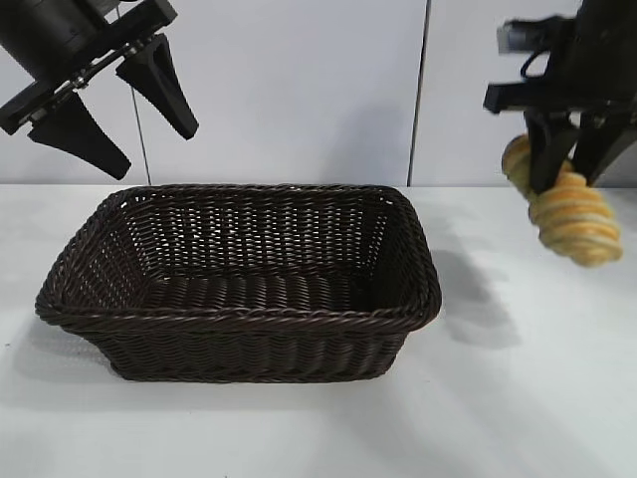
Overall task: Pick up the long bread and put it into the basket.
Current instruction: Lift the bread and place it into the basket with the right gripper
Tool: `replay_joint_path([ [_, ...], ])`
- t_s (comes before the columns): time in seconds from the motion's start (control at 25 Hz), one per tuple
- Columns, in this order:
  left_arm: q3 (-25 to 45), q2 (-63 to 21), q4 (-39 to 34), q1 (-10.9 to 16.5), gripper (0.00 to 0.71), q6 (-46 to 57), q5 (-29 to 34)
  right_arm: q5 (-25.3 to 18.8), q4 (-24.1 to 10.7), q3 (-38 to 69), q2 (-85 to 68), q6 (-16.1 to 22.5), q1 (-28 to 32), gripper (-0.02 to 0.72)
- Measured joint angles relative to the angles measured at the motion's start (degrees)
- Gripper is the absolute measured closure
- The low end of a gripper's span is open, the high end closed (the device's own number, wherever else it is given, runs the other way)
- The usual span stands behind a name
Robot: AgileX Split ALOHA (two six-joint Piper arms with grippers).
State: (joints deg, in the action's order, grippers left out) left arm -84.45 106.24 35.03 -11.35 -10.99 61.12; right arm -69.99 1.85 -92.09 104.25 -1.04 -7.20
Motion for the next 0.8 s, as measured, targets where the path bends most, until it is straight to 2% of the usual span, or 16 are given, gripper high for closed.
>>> replay_joint_path([
  [0.24, 0.0, 0.0, 0.0, 0.0, 0.177, 0.0, 0.1, -0.5, 4.3, 0.0, -0.9, -1.6, 0.0, 0.440],
  [0.8, 0.0, 0.0, 0.0, 0.0, 0.177, 0.0, 0.1, -0.7, 10.0, -5.4, -0.9, -1.8, 0.0, 0.439],
])
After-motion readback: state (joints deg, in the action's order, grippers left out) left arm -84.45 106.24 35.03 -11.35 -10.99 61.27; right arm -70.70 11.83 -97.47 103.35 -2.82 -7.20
